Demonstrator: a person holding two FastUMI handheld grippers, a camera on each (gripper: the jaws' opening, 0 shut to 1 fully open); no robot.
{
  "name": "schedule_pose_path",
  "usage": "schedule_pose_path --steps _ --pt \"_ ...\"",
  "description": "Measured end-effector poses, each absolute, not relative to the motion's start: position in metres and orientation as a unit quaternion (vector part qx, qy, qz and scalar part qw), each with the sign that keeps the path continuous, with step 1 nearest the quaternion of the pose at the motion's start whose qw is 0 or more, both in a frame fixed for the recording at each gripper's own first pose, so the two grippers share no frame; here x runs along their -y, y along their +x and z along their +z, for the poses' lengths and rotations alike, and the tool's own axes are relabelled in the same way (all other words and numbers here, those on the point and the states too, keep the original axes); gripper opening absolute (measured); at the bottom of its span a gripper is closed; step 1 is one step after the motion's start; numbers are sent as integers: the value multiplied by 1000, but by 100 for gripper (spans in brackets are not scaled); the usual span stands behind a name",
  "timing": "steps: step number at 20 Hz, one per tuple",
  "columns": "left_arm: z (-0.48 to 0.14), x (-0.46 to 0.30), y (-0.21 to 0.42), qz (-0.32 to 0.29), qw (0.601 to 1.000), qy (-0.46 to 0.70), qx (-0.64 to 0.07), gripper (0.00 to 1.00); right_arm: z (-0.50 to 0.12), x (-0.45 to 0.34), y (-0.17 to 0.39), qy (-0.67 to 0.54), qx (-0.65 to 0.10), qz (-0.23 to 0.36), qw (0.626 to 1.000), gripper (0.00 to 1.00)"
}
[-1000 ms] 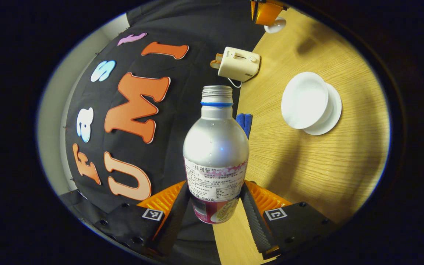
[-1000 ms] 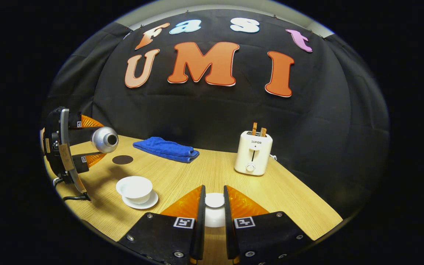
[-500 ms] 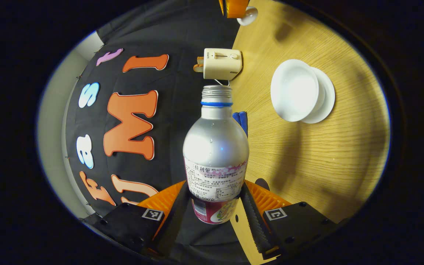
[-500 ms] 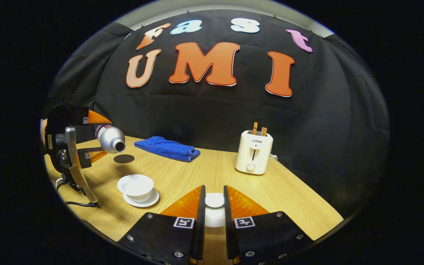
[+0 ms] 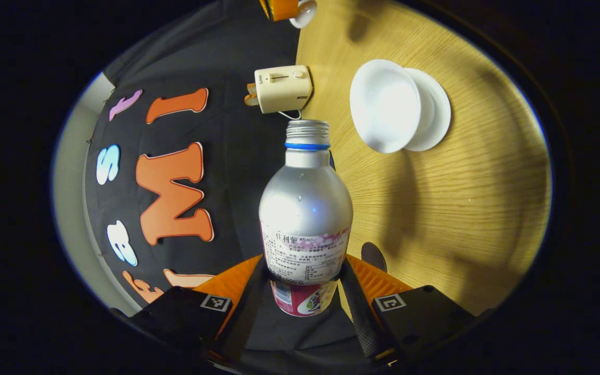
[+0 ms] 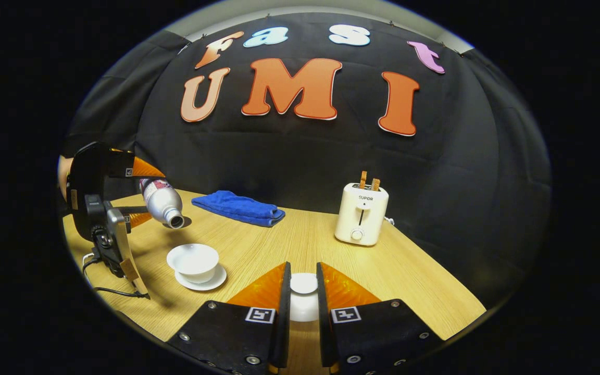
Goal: Open the teacup lid with one hand, grasp the water bottle and pour water into the teacup with the other hand; after pouring, place the water bottle on the coaster and then close the teacup lid.
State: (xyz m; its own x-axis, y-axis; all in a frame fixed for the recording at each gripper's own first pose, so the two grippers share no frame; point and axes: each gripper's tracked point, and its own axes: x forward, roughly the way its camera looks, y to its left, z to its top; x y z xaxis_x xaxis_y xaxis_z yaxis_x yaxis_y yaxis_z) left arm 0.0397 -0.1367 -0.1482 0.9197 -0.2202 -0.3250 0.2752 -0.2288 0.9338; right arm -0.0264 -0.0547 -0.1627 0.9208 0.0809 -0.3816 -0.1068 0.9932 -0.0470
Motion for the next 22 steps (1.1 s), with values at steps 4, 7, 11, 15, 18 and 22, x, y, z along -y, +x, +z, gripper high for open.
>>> schedule_pose_path --steps 4,7,11,15,18,22 --pt "-148 138 41 -205 592 779 -18 82 -163 56 -28 -35 -192 49 980 24" --pt "-145 139 42 -205 571 795 -12 85 -163 58 -27 -36 -192 47 980 25" --pt "-139 141 46 -203 543 815 0 85 -163 60 -28 -36 -192 47 980 25" --pt "-135 144 48 -199 521 830 12 82 -164 64 -28 -34 -194 44 979 24" --pt "-125 148 52 -198 512 835 17 89 -165 64 -28 -33 -193 45 980 25" --pt "-117 149 56 -193 504 841 24 85 -163 67 -28 -36 -191 44 980 29"
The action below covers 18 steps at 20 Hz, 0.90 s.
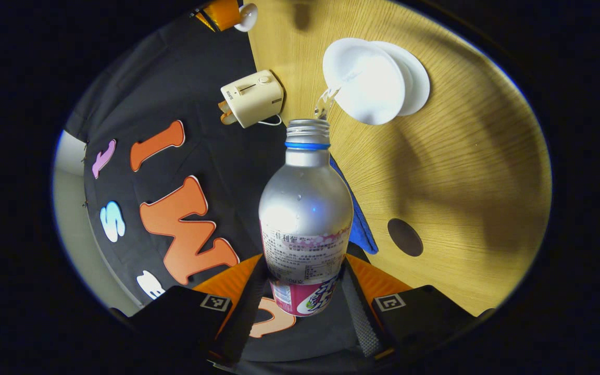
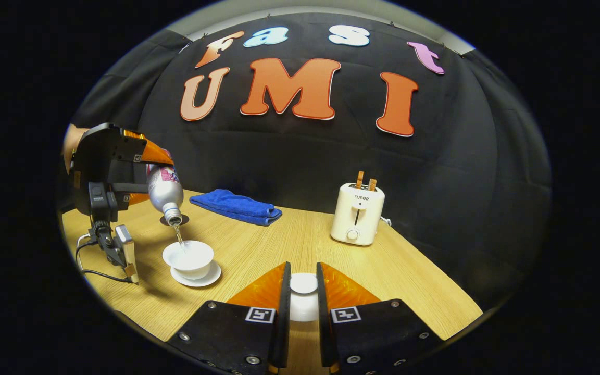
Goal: Open the teacup lid with one hand, grasp the water bottle and pour water into the teacup with the other hand; after pouring, place the water bottle on the coaster and then close the teacup lid.
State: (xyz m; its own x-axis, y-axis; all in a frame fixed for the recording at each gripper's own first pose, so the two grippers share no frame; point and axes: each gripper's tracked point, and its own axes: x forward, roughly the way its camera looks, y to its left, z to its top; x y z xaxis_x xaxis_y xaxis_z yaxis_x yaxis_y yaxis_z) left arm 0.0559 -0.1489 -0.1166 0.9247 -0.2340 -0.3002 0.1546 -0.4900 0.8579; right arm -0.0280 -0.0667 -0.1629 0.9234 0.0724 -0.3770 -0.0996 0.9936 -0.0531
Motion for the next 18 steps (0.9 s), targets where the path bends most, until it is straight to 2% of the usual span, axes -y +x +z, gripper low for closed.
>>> schedule_pose_path --steps 1,3,4,6,7,8,9,10,11,12,13,15,17,18 --pt "-114 148 56 -192 506 841 22 85 -162 66 -28 -35 -190 44 980 25" --pt "-110 147 57 -189 503 843 25 82 -161 67 -27 -35 -189 45 980 25" --pt "-108 147 57 -188 499 846 27 85 -161 67 -26 -36 -189 44 980 25" --pt "-102 147 59 -183 494 849 31 85 -160 66 -26 -37 -187 44 981 25" --pt "-100 149 59 -181 489 852 36 85 -158 65 -25 -38 -186 45 981 21" --pt "-98 150 58 -180 484 855 38 85 -160 64 -25 -39 -187 47 981 25" --pt "-98 151 59 -180 482 857 41 88 -159 63 -24 -41 -186 47 981 25" --pt "-96 154 59 -181 478 859 42 85 -158 62 -24 -44 -184 49 981 25" --pt "-96 155 60 -180 474 861 45 88 -157 62 -24 -45 -183 49 981 25" --pt "-94 157 62 -180 470 863 47 82 -157 61 -24 -45 -183 50 981 25" --pt "-94 159 62 -179 467 865 50 88 -157 61 -24 -46 -182 50 981 25" --pt "-95 161 61 -179 459 869 55 82 -157 60 -25 -47 -183 51 981 25" --pt "-96 163 62 -179 452 872 58 85 -157 61 -26 -49 -184 50 980 25" --pt "-97 164 61 -180 450 873 59 84 -158 63 -26 -49 -184 49 980 25"
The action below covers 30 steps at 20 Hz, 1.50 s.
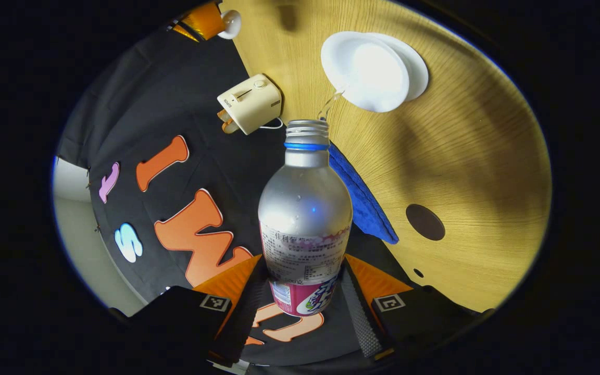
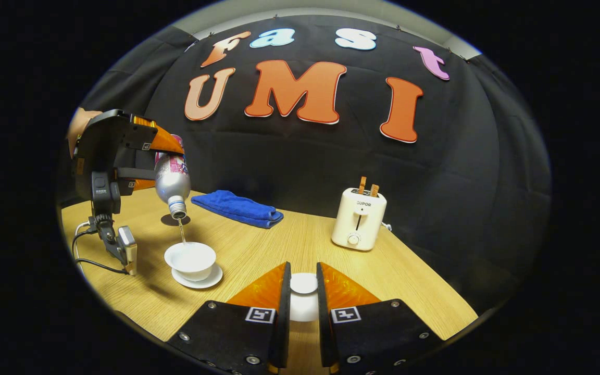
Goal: Open the teacup lid with one hand, grasp the water bottle and pour water into the teacup with the other hand; after pouring, place the water bottle on the coaster and then close the teacup lid.
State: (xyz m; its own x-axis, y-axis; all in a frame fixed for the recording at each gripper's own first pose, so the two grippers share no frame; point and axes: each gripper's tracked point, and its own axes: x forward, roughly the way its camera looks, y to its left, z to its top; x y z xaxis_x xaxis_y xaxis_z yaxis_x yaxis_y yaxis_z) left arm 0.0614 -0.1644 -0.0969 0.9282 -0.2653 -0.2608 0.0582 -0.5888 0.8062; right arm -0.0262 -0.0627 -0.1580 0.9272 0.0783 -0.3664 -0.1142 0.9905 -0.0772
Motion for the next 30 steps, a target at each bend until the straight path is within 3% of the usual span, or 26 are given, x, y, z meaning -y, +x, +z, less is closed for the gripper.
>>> schedule_pose_path --steps 6,7,14,18,19,21,22,23,25,27,29,30 --pt "-104 162 63 -181 436 879 60 82 -158 61 -26 -50 -185 50 980 25" --pt "-104 164 63 -181 435 880 63 88 -158 61 -25 -50 -185 49 980 25" --pt "-107 163 58 -182 439 877 74 85 -157 53 -26 -52 -184 52 980 25" --pt "-104 165 60 -180 461 865 83 86 -153 43 -24 -53 -183 59 980 25" --pt "-106 165 60 -180 465 863 84 86 -152 40 -24 -55 -181 61 980 21" --pt "-105 164 60 -180 476 856 87 85 -151 34 -23 -59 -180 66 980 24" --pt "-104 163 58 -180 486 850 89 87 -149 31 -23 -60 -178 69 980 24" --pt "-102 164 59 -179 497 844 96 82 -147 28 -22 -60 -177 70 980 24" --pt "-94 165 55 -178 521 828 107 84 -146 22 -21 -60 -177 75 980 25" --pt "-93 162 55 -181 552 807 103 81 -144 15 -20 -59 -175 79 980 25" --pt "-96 154 56 -183 583 786 92 89 -139 4 -18 -48 -172 92 980 25" --pt "-94 153 54 -181 599 774 96 80 -138 -1 -18 -42 -171 97 980 25"
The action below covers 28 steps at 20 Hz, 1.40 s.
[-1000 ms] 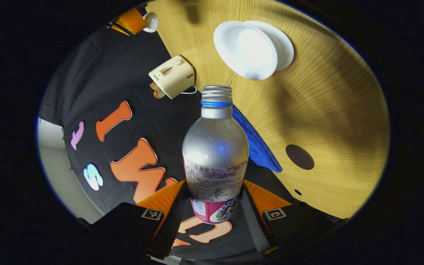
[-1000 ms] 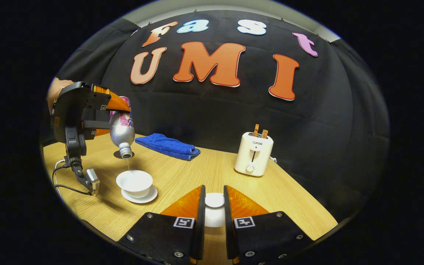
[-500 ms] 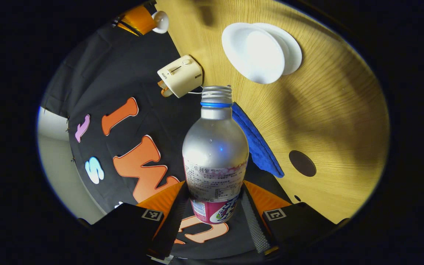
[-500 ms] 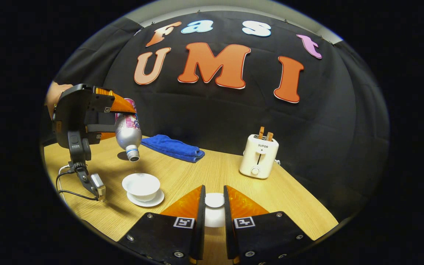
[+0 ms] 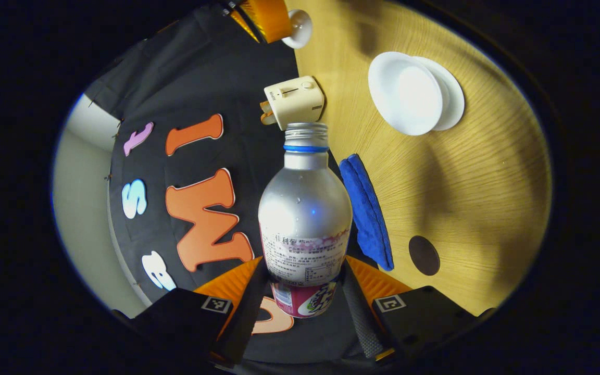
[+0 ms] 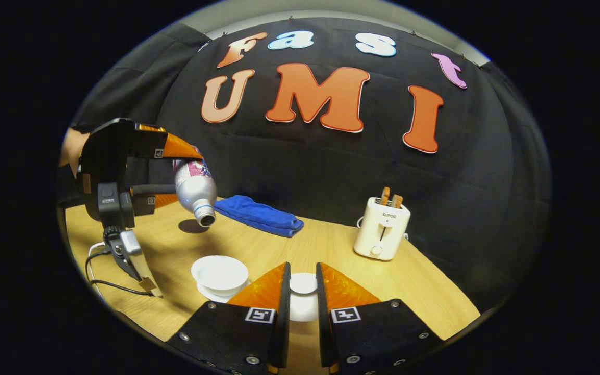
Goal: Open the teacup lid with one hand, grasp the water bottle and pour water into the teacup with the other hand; after pouring, place the water bottle on the coaster and then close the teacup lid.
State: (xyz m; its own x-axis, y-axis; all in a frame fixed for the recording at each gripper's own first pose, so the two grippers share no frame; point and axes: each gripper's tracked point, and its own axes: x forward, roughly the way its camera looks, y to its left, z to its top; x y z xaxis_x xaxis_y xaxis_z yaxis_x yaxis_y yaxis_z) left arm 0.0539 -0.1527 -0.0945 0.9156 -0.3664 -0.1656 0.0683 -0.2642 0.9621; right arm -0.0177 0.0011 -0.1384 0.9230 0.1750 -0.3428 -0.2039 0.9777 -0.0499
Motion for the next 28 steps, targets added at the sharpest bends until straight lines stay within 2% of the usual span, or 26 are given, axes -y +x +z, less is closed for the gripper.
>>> schedule_pose_path --steps 1,2,3,4,5,12,13,14,19,23,24,26,27,28 --pt "-92 150 53 -177 613 764 99 84 -137 -7 -16 -40 -169 101 980 25" --pt "-89 148 55 -171 629 751 105 80 -136 -11 -15 -39 -168 104 980 25" --pt "-89 145 56 -167 645 738 107 84 -135 -15 -13 -38 -167 108 979 25" --pt "-86 140 56 -162 663 723 109 80 -134 -20 -11 -38 -165 110 979 25" --pt "-83 135 56 -155 682 706 109 84 -132 -25 -10 -35 -164 115 979 25" --pt "-67 97 62 -105 808 574 85 84 -127 -59 4 -19 -157 145 977 25" --pt "-66 95 64 -100 820 556 90 80 -125 -62 5 -17 -157 147 976 25" --pt "-64 91 66 -93 835 535 92 84 -124 -65 6 -16 -156 150 976 25" --pt "-75 61 89 -62 927 368 40 83 -124 -73 11 -19 -156 159 975 25" --pt "-81 55 101 -50 968 246 1 83 -128 -78 13 -17 -160 162 973 25" --pt "-85 55 103 -52 974 221 -8 83 -128 -79 14 -17 -161 163 973 21" --pt "-95 53 105 -53 982 180 -31 83 -128 -81 15 -16 -160 165 973 25" --pt "-103 52 107 -54 986 153 -47 79 -129 -80 15 -16 -161 164 973 25" --pt "-114 51 114 -53 989 126 -63 84 -129 -81 16 -15 -162 166 973 25"
